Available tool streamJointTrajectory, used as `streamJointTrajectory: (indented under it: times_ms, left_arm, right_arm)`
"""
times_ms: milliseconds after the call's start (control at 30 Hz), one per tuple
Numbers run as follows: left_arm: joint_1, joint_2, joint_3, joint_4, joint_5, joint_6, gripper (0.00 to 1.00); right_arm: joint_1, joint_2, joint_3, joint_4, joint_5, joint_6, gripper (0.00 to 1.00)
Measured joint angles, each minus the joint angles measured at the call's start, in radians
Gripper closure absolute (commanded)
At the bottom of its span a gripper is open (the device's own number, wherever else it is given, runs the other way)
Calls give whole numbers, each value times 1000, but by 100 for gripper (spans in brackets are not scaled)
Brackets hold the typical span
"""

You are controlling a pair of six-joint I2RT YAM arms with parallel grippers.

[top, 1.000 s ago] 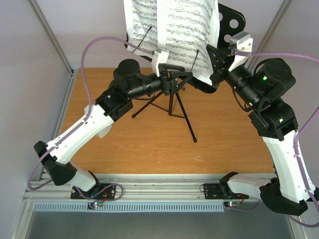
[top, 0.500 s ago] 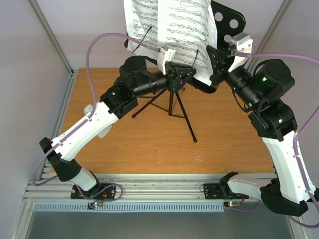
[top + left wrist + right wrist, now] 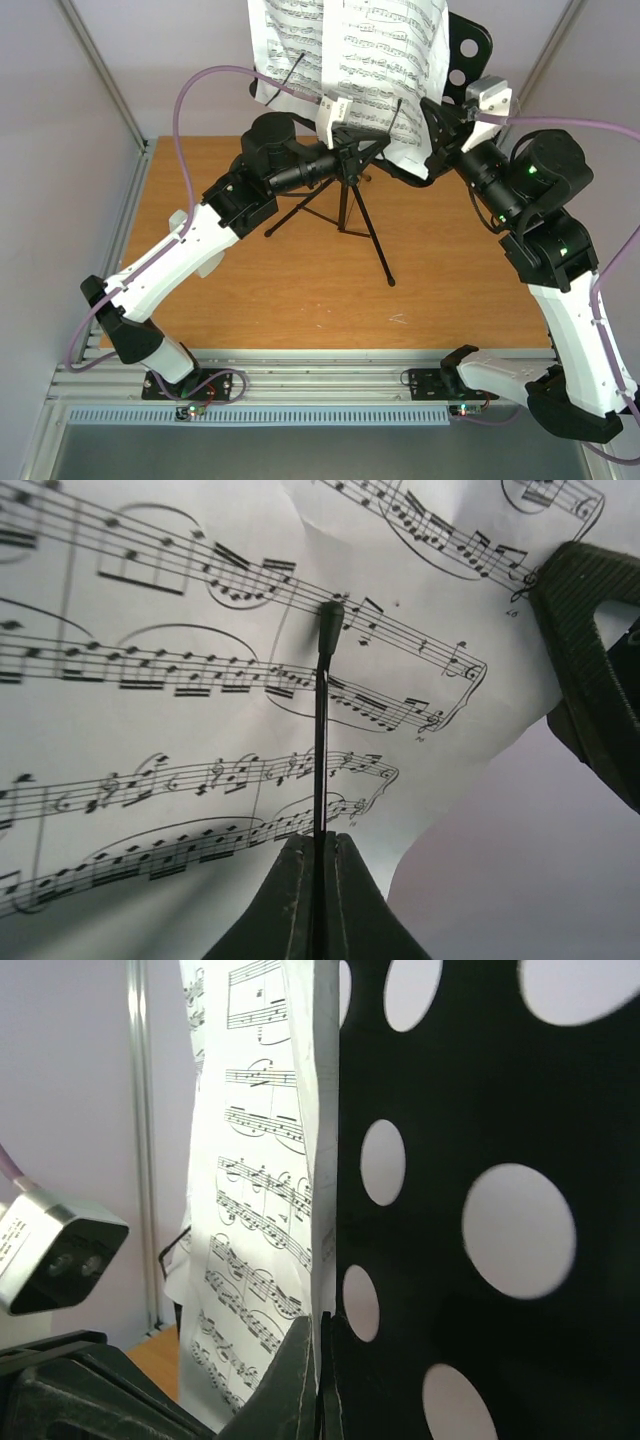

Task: Pack up the instrument practice props
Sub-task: Pick up the sheet music from the music stand.

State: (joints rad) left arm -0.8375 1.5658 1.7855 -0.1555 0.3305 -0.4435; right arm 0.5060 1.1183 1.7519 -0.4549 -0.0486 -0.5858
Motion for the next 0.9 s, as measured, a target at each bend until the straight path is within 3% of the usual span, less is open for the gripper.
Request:
streamJointTrajectory:
  times_ms: [633, 900]
  left_arm:
    - [-1, 0, -13, 25, -7, -1, 100]
    - [-1, 0, -13, 25, -11, -1, 100]
  right_arm:
    - [0, -358, -352, 366, 327, 28, 99]
    - [0, -482, -438, 492, 361, 100, 99]
